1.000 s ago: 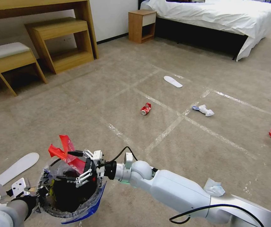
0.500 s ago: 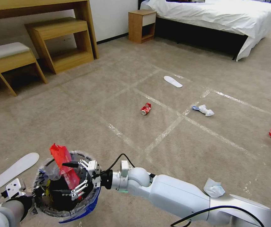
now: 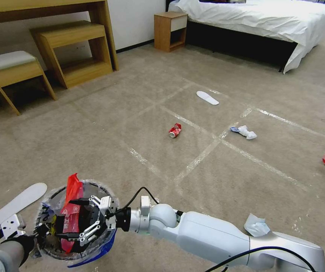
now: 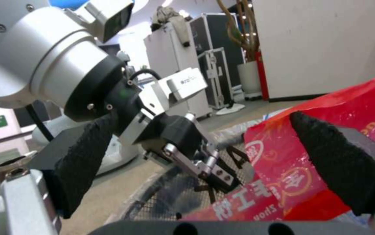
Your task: Pick up the trash bin and place the garbage on the floor into it.
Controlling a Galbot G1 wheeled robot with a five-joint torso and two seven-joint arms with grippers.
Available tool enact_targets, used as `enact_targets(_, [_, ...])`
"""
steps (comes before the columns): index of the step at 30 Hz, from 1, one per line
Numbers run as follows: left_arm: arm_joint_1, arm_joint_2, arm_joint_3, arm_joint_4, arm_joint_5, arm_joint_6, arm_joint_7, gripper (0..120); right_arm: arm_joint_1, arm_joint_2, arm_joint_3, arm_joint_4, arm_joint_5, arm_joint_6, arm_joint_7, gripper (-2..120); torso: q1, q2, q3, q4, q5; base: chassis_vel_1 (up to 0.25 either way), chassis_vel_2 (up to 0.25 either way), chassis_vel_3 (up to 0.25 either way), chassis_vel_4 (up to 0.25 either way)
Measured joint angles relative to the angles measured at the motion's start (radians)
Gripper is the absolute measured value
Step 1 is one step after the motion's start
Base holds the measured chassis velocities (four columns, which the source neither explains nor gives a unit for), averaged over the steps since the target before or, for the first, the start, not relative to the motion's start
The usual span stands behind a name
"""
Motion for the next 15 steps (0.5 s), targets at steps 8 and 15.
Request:
enact_targets(8, [-0.001, 0.005, -0.005, -0.001, -0.001, 0.0, -0.001, 0, 0.008, -0.011, -0.013, 0.024, 0.04, -0.023, 0.018, 100, 0.0, 0.0, 0.0, 0.0, 0.0, 0.0, 0.0, 0.0, 0.0])
enact_targets(15, [-0.004, 0.007, -0.004, 0.002, -0.002, 0.0, -0.001, 0, 0.013, -0.036, -0.023, 0.074, 0.107, -0.049, 0.038, 100, 0.0, 0.0, 0.0, 0.0, 0.0, 0.0, 0.0, 0.0, 0.0])
